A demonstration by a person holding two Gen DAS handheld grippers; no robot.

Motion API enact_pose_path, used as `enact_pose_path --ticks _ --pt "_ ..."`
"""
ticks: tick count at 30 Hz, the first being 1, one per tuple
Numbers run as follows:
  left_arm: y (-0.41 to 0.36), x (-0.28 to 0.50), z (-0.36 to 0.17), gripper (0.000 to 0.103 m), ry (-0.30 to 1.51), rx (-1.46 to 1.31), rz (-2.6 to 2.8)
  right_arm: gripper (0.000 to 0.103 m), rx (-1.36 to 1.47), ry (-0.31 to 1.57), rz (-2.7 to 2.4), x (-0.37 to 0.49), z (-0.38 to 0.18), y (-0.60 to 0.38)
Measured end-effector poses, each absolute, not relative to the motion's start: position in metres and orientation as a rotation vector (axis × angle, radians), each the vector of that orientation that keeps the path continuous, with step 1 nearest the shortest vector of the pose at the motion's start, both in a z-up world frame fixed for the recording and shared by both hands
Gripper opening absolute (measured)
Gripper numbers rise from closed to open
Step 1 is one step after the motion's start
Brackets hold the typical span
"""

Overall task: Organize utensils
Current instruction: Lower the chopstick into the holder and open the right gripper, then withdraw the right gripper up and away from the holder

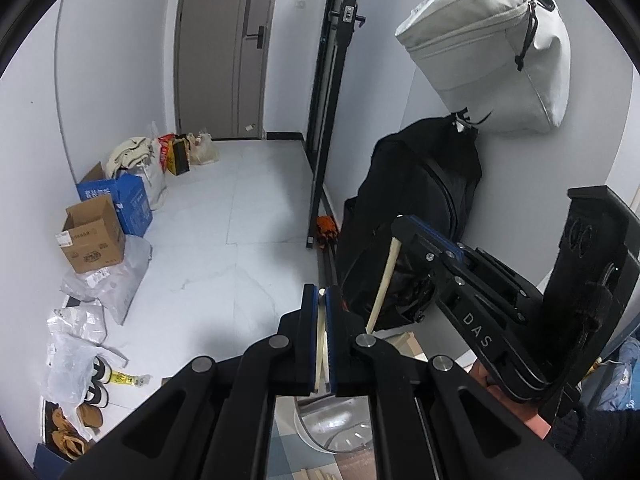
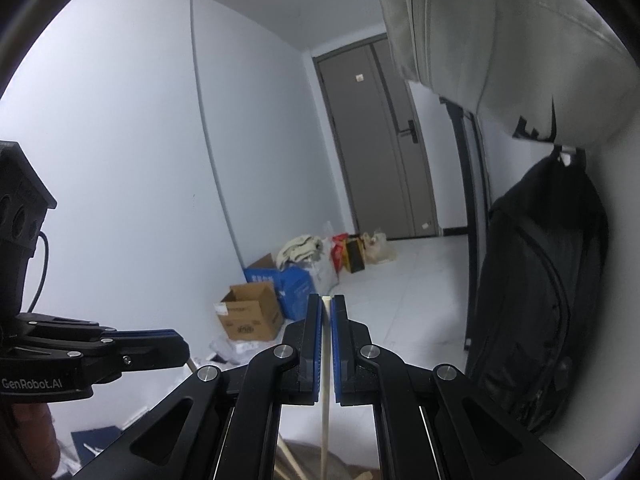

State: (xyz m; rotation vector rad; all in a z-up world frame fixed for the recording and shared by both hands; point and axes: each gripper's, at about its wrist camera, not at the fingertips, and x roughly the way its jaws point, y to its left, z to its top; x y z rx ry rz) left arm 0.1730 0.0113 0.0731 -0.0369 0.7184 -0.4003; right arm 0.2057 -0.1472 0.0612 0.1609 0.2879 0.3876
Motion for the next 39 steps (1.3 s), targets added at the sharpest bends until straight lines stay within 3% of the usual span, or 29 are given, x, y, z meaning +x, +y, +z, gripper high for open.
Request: enact_pose_path --ticks 15,18,19,20,23,31,33,35,39 --pt "0.003 0.184 0.048 0.001 0.82 -0.041 -0.492 0.006 0.237 0.436 0.485 0.203 0.037 -0.166" --pt "0.008 0.181 0.049 0.007 0.827 -0.058 -0.475 0.006 0.245 0.46 0.497 0.197 0.035 -0.172" --pt "0.012 0.179 0.05 0.013 0.823 -0.067 -0.462 0.006 0.249 0.463 0.496 0.194 0.035 -0.174" --pt "0.015 0.176 0.051 0.02 0.816 -0.079 -0.452 0.013 0.255 0.465 0.489 0.191 0.035 -0.177" --pt "0.023 0.168 0.052 0.042 0.794 -0.096 -0.401 0.049 0.306 0.483 0.486 0.183 0.033 -0.19" --pt "0.034 0.141 0.056 0.046 0.782 -0.128 -0.32 0.055 0.339 0.483 0.456 0.155 0.038 -0.205" --pt "0.036 0.134 0.055 0.051 0.784 -0.131 -0.317 0.06 0.344 0.479 0.447 0.146 0.04 -0.208" --pt "0.036 0.126 0.055 0.063 0.78 -0.129 -0.304 0.062 0.343 0.474 0.441 0.135 0.042 -0.212" --pt "0.04 0.111 0.049 0.063 0.771 -0.128 -0.287 0.069 0.334 0.469 0.436 0.115 0.043 -0.215"
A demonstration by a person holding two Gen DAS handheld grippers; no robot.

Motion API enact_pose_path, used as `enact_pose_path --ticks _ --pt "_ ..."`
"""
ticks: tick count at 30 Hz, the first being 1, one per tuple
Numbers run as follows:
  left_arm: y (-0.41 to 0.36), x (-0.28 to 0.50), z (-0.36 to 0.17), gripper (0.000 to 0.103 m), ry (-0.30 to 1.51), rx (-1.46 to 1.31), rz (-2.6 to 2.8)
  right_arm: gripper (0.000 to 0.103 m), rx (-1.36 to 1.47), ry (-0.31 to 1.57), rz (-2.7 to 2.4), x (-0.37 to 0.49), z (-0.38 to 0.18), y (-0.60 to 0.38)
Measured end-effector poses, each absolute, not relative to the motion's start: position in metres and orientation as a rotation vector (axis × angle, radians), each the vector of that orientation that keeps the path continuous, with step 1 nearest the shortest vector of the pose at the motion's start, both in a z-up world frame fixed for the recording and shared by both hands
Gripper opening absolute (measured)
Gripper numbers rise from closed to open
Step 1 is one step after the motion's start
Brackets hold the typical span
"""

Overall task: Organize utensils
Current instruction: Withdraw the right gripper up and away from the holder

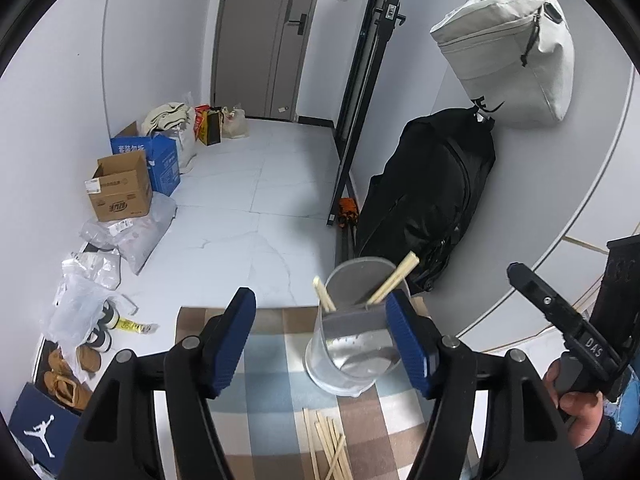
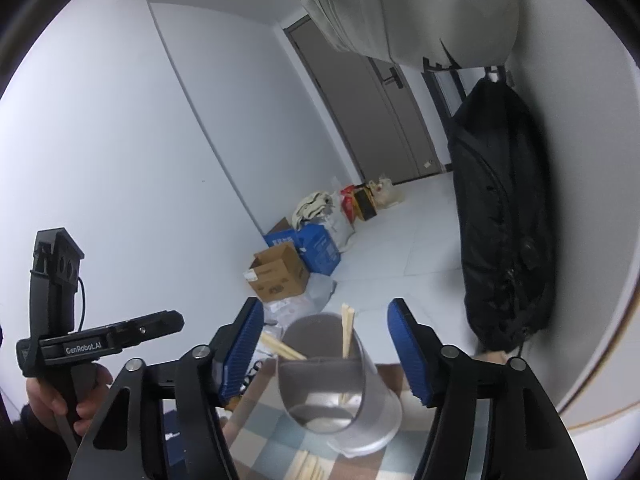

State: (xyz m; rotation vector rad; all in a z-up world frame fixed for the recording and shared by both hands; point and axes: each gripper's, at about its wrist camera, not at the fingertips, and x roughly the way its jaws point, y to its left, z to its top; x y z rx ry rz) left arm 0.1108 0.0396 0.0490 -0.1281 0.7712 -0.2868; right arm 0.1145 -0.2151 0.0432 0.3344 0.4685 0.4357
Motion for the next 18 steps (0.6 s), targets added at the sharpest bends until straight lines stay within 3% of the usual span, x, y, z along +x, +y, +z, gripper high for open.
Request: enact_pose_path --ticks 9,18 --pt "0.035 0.079 0.018 0.063 0.838 -0.1 -0.306 0.08 0.317 0.484 0.419 0.063 0.026 -0.216" --pt "0.032 0.054 -0.003 0.063 0.875 -0.06 -0.282 0.085 0.278 0.531 0.427 0.028 0.0 -0.209"
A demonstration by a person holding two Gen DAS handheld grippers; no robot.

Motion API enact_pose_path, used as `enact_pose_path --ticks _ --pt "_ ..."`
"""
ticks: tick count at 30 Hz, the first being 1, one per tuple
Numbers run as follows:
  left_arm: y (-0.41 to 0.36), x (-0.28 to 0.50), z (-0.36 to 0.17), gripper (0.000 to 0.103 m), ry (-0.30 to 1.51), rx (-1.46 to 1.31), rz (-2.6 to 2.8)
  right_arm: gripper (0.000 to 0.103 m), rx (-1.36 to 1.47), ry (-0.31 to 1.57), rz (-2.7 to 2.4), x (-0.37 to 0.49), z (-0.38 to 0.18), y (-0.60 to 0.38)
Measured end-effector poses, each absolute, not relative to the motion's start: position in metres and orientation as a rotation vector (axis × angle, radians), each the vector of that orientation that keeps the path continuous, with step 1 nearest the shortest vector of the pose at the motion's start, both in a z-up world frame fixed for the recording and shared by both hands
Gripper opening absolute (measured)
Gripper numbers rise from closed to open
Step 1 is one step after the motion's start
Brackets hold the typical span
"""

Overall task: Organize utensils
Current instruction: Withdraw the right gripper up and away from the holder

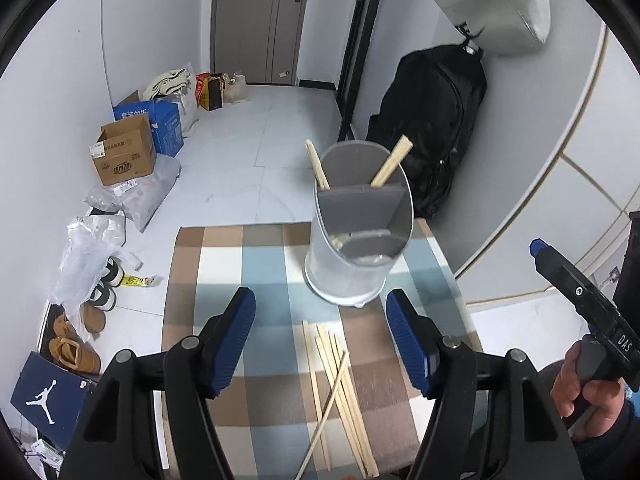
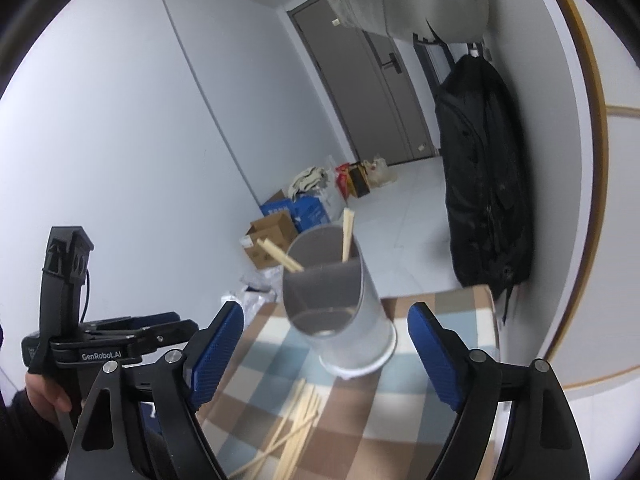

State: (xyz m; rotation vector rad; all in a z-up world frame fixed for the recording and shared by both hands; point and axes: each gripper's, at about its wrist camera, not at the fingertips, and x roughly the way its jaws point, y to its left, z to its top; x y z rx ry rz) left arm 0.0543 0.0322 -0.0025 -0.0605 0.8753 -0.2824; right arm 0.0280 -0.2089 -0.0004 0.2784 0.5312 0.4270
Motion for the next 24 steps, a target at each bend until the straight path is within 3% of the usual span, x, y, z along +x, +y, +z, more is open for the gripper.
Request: enact_pose_path --ticks 10,14,18,24 --pt "0.016 0.027 -0.021 0.064 0.851 0.02 -0.221 0.093 0.278 0.539 0.442 0.009 -0.013 -0.208" --pt "0.014 0.021 -0.027 0.077 0.83 0.014 -0.207 0.093 0.322 0.558 0.434 0.005 -0.017 -0.212" --pt "0.009 0.021 -0.037 0.078 0.845 0.032 -0.205 0.099 0.322 0.566 0.42 0.001 -0.02 -0.212" --pt "0.0 0.022 -0.05 0.078 0.865 0.075 -0.209 0.099 0.339 0.606 0.394 0.005 -0.028 -0.216"
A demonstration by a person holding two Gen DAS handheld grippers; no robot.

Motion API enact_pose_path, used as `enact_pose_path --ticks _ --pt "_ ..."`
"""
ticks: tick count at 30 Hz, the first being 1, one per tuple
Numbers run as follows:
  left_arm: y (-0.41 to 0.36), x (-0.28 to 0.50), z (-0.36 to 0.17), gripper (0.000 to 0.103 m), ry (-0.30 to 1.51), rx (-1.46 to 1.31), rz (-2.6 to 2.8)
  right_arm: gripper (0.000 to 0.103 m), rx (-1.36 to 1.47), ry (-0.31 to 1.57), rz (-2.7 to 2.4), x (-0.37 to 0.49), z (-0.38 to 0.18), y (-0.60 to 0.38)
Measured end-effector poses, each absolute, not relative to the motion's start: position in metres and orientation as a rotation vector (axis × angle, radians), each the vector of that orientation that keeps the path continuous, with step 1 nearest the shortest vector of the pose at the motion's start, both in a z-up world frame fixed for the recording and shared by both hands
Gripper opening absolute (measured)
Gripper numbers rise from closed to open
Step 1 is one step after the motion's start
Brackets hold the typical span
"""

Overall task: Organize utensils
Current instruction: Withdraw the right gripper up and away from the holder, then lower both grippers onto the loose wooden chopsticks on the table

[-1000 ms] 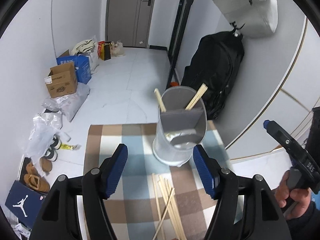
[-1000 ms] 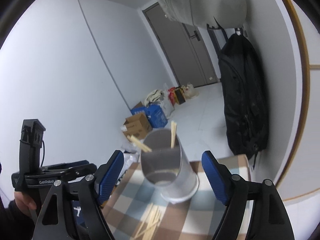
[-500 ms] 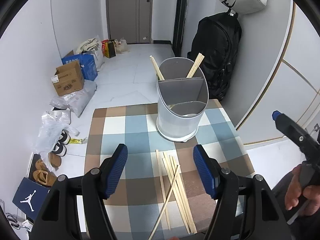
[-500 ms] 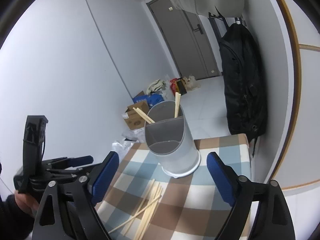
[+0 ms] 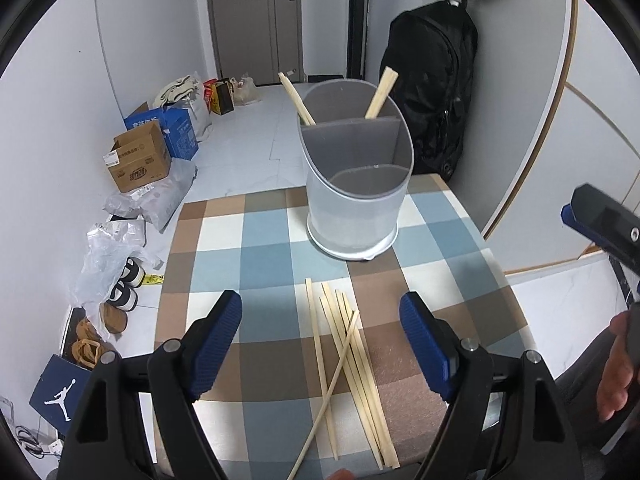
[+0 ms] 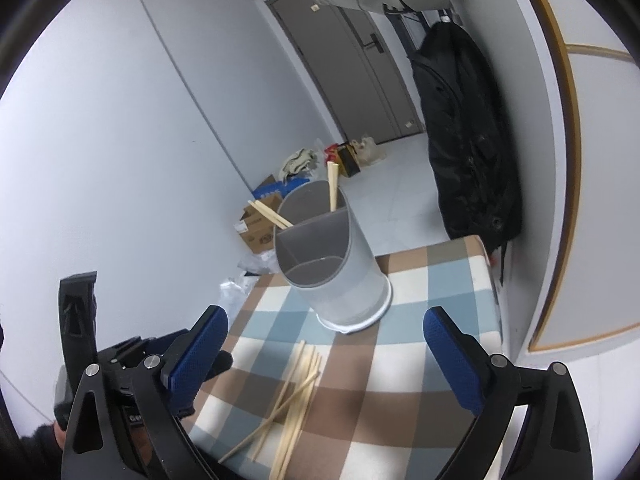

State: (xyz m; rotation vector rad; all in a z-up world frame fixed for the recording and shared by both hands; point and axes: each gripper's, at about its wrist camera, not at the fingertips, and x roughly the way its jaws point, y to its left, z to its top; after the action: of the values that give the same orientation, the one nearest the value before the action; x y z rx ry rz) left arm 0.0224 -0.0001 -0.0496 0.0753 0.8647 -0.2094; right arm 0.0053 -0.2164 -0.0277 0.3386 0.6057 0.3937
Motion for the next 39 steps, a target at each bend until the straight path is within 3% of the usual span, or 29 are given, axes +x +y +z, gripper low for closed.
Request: enact_pose_path --ticks 27,30,34,36,38,39 --pt "-0.04 0.066 -0.124 0.077 1.145 0.219 -0.234 0.099 0.416 0.678 0.328 0.028 -0.045 -0.23" --pt "-0.049 0.068 -0.131 0.068 1.171 0.266 -0.232 0.098 0.428 0.679 0.327 0.03 -0.046 -0.232" --pt "-0.048 0.068 -0.135 0.048 1.197 0.264 -0.217 0.094 0.435 0.688 0.335 0.031 -0.047 -0.232" --pt "-0.047 0.066 -0.133 0.035 1.206 0.24 -0.213 0.091 0.437 0.693 0.341 0.031 -0.048 -0.233" --pt "-0.048 0.065 -0.131 0.013 1.206 0.232 -0.223 0.089 0.437 0.699 0.343 0.032 -0.048 -0.233" --pt "-0.05 0.064 -0.129 0.01 1.204 0.24 -0.229 0.087 0.438 0.702 0.345 0.032 -0.049 -0.234"
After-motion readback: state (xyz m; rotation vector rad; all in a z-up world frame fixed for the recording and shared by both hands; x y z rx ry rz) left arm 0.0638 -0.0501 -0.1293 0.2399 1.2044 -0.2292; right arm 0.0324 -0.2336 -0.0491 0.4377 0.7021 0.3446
